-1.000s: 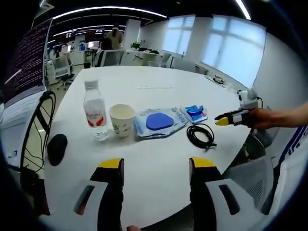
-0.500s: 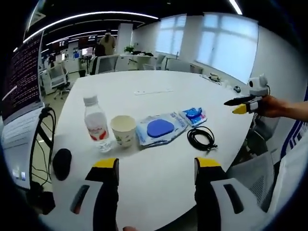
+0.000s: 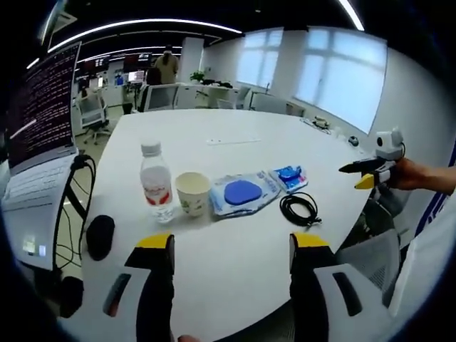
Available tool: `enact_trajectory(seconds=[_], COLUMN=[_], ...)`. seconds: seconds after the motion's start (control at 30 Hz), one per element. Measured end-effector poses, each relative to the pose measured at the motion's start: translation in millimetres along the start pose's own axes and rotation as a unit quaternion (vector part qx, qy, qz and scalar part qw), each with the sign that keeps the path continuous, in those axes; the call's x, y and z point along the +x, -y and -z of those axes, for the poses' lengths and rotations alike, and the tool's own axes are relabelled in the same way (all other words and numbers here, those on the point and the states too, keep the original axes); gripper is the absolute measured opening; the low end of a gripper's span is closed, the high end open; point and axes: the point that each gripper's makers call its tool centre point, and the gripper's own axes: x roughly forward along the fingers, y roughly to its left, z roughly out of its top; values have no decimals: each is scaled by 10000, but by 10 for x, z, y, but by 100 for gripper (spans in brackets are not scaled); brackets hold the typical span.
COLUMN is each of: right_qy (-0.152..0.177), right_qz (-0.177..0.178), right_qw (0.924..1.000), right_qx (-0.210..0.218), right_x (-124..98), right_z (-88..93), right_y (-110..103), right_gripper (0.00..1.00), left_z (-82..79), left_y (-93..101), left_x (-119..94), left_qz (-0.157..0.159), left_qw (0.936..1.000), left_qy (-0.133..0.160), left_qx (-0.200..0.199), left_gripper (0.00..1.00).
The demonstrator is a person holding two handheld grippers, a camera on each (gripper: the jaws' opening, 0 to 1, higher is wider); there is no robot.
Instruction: Arrange the tabletop items into an orderly group along one side of the table until the central work area is clear of visible clutter.
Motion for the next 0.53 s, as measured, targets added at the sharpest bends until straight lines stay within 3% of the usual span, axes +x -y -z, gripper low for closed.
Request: enact_trajectory(seconds=[0.53], right_qy=[39], right_qz=[-15], right_qw=[9999], right_qx=[114], right_x=[65], right_z=[16], right_y=[-32], right_gripper=[79], left_z=[83], left_y=[17], left_x=[-58], left_qz=[-6], left_qw=[9999], left_qy=[0], left_qx=[-118], left_gripper=[66])
